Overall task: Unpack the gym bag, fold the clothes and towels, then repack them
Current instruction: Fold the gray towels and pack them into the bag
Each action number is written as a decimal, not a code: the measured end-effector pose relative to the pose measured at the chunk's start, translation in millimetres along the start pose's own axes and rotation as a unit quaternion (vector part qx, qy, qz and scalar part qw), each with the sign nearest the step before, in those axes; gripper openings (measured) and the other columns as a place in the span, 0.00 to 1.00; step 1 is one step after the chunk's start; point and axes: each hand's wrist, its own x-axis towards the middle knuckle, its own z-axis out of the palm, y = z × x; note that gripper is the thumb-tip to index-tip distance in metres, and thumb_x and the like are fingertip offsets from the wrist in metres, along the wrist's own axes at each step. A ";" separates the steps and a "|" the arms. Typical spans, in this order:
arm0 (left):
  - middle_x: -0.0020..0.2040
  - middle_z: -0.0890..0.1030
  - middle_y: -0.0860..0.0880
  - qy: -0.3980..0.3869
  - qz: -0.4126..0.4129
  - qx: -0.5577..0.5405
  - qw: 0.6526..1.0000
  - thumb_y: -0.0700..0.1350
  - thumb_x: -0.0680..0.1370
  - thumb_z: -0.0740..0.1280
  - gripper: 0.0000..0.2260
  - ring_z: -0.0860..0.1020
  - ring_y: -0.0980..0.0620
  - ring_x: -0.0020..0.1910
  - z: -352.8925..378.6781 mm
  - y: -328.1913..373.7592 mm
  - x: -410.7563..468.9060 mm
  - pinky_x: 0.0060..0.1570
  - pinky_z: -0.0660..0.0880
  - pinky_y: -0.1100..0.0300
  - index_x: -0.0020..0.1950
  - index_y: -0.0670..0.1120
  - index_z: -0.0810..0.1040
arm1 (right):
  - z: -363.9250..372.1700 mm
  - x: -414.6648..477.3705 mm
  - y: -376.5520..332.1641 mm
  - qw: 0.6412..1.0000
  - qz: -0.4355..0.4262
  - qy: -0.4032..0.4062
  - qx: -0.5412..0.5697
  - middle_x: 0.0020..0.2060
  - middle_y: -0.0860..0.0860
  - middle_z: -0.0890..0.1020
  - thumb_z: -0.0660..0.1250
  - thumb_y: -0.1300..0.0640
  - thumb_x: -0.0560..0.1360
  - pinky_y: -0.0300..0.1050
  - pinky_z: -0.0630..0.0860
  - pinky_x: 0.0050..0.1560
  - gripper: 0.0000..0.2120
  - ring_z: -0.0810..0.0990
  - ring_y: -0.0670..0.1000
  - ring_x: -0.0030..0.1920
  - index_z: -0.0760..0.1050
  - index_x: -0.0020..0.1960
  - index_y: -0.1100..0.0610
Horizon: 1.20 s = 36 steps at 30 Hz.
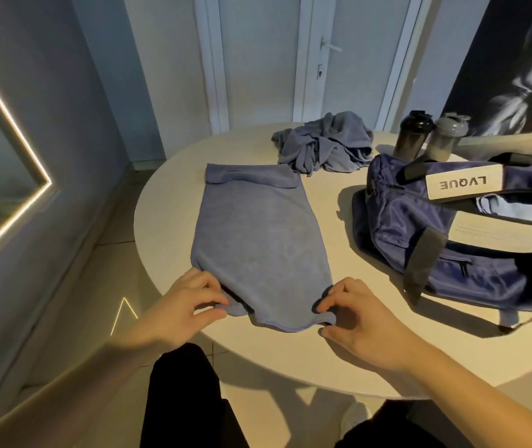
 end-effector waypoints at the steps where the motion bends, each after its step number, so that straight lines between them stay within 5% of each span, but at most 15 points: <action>1: 0.50 0.75 0.60 0.010 -0.007 0.000 1.000 0.62 0.76 0.66 0.14 0.72 0.52 0.57 -0.8 2.8 -0.6 0.53 0.74 0.59 0.51 0.54 0.84 | 0.8 -1.1 1.0 1.000 0.005 0.012 -0.002 0.51 0.37 0.75 0.75 0.52 0.74 0.31 0.68 0.56 0.08 0.72 0.42 0.58 0.82 0.51 0.42; 4: 0.51 0.77 0.58 0.069 -0.027 -0.011 0.997 0.58 0.78 0.64 0.11 0.74 0.50 0.56 -8.3 8.7 -3.6 0.53 0.72 0.59 0.48 0.52 0.80 | 0.1 -1.3 1.9 0.999 0.021 0.036 0.007 0.50 0.38 0.77 0.70 0.58 0.78 0.32 0.70 0.55 0.10 0.74 0.43 0.56 0.83 0.49 0.43; 7: 0.44 0.77 0.48 0.099 -0.100 -0.092 0.986 0.60 0.78 0.61 0.19 0.76 0.46 0.45 -24.7 10.3 -8.6 0.46 0.72 0.55 0.48 0.45 0.78 | -11.7 4.6 0.2 0.995 0.049 0.080 0.044 0.45 0.41 0.80 0.67 0.66 0.76 0.34 0.72 0.48 0.16 0.78 0.45 0.48 0.82 0.43 0.45; 10: 0.40 0.76 0.42 0.120 -0.153 -0.109 0.975 0.65 0.75 0.57 0.25 0.74 0.43 0.39 -39.9 8.1 -0.3 0.37 0.68 0.57 0.45 0.43 0.76 | -26.8 20.8 -6.3 0.990 0.087 0.106 0.042 0.38 0.45 0.81 0.64 0.66 0.75 0.42 0.75 0.41 0.16 0.78 0.47 0.40 0.79 0.37 0.46; 14: 0.38 0.78 0.40 0.096 -0.204 -0.092 0.970 0.66 0.76 0.58 0.28 0.75 0.47 0.35 -54.7 -7.6 33.8 0.39 0.70 0.55 0.43 0.41 0.78 | -40.6 66.8 -9.9 0.988 0.104 0.116 -0.004 0.37 0.47 0.83 0.62 0.66 0.76 0.43 0.79 0.40 0.15 0.80 0.49 0.39 0.79 0.39 0.48; 18: 0.36 0.81 0.45 0.050 -0.240 0.009 0.969 0.59 0.83 0.60 0.23 0.79 0.45 0.37 -57.1 -40.4 62.9 0.43 0.76 0.49 0.42 0.41 0.80 | -49.8 113.9 5.3 0.992 0.111 0.010 -0.061 0.47 0.51 0.84 0.64 0.66 0.77 0.45 0.80 0.46 0.13 0.83 0.55 0.45 0.81 0.55 0.54; 25: 0.34 0.80 0.49 -0.012 -0.252 0.145 0.957 0.55 0.84 0.59 0.22 0.78 0.49 0.35 -58.2 -73.1 88.8 0.44 0.76 0.50 0.36 0.44 0.78 | -59.9 167.6 14.1 0.968 0.121 -0.125 -0.182 0.44 0.52 0.85 0.72 0.53 0.73 0.51 0.80 0.49 0.07 0.82 0.56 0.45 0.85 0.47 0.56; 32: 0.41 0.80 0.48 0.089 -0.269 0.147 0.948 0.51 0.80 0.66 0.10 0.77 0.48 0.40 -73.0 -109.4 193.9 0.41 0.70 0.54 0.43 0.46 0.79 | -48.2 294.3 40.3 0.980 0.142 0.039 -0.131 0.47 0.59 0.85 0.71 0.56 0.77 0.47 0.76 0.48 0.08 0.82 0.60 0.49 0.86 0.50 0.60; 36: 0.50 0.80 0.44 0.125 -0.252 0.151 0.948 0.44 0.77 0.69 0.02 0.79 0.42 0.48 -70.6 -150.4 259.6 0.49 0.76 0.50 0.48 0.47 0.81 | -36.6 351.6 69.9 0.973 0.124 0.078 -0.177 0.47 0.61 0.84 0.67 0.63 0.75 0.56 0.80 0.49 0.08 0.80 0.64 0.48 0.85 0.49 0.61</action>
